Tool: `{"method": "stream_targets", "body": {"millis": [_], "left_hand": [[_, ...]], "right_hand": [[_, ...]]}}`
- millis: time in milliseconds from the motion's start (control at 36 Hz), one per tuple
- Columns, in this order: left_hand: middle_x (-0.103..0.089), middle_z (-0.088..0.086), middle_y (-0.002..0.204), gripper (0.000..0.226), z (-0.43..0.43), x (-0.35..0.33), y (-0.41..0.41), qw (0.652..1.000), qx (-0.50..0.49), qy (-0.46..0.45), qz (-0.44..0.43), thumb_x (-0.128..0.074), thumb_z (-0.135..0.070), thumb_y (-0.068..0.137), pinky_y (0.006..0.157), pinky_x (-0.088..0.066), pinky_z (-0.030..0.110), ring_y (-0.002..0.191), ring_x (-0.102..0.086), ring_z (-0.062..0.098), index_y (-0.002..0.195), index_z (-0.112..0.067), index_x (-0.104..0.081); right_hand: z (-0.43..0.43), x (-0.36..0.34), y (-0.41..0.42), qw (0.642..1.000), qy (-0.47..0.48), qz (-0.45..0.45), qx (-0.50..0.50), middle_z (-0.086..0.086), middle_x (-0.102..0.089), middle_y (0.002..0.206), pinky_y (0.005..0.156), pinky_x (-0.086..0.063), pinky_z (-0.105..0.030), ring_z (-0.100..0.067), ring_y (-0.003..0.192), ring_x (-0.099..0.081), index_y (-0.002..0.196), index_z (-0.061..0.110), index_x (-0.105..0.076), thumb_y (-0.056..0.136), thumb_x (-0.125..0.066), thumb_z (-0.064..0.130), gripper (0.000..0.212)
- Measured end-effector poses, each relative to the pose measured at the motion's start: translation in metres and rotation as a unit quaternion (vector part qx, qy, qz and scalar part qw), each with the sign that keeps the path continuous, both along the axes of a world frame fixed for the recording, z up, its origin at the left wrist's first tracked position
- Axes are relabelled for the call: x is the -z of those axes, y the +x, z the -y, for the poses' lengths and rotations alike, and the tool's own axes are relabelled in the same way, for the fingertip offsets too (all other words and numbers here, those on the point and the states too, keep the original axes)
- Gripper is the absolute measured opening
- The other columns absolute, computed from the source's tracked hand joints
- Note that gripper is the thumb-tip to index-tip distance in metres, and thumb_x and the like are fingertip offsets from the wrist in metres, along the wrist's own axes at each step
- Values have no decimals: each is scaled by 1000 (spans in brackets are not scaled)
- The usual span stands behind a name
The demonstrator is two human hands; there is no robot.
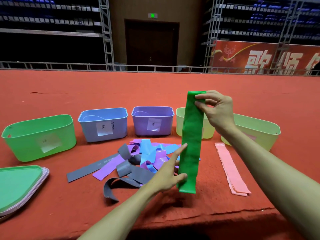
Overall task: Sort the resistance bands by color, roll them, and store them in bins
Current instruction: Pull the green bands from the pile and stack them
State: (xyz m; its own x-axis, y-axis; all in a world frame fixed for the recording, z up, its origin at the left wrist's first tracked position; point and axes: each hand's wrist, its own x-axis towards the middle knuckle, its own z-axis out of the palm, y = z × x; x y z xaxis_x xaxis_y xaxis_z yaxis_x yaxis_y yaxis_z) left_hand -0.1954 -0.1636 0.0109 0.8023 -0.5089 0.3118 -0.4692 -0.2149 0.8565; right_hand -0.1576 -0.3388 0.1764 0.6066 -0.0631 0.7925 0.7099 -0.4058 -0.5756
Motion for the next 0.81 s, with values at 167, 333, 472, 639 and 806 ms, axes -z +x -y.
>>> {"method": "stream_targets", "body": {"millis": [167,333,472,639,806], "left_hand": [[-59,-7,119,96,9,16,-4,999,14,31,-11,-61,-4,81,69,-50,35,66,-53,19,140,-63,-12],[-51,0,137,98,22,18,-4,998,45,9,-42,-66,2,81,80,-52,22,98,-62,-3,142,-57,-16],[-62,11,122,104,33,22,2,995,53,-1,-81,-74,3,78,87,-55,31,100,-68,18,139,-62,-19],[-41,-17,139,104,51,24,11,986,112,65,-106,-75,3,76,94,-49,22,119,-54,3,145,-46,-15],[-43,-1,147,107,75,38,28,974,143,103,-141,-77,3,74,99,-48,28,122,-55,12,150,-40,-14]], "right_hand": [[16,2,10,1000,-5,-14,11,-5,-67,94,76,-52,-22,-5,83,-62,96,12,-72,77,-72,-5,25],[40,11,30,998,-12,-58,29,-2,-66,93,79,-51,-27,-13,85,-62,96,15,-72,78,-74,-2,26],[66,24,48,991,5,-120,53,-3,-68,95,76,-55,-35,-18,82,-62,93,19,-72,78,-74,0,25],[91,42,60,970,4,-240,40,-13,-70,102,68,-57,-20,-18,78,-62,106,9,-71,76,-75,-1,32],[122,73,85,935,-67,-343,56,-12,-72,101,84,-57,-38,-18,78,-64,114,10,-69,70,-79,-4,48]]}}
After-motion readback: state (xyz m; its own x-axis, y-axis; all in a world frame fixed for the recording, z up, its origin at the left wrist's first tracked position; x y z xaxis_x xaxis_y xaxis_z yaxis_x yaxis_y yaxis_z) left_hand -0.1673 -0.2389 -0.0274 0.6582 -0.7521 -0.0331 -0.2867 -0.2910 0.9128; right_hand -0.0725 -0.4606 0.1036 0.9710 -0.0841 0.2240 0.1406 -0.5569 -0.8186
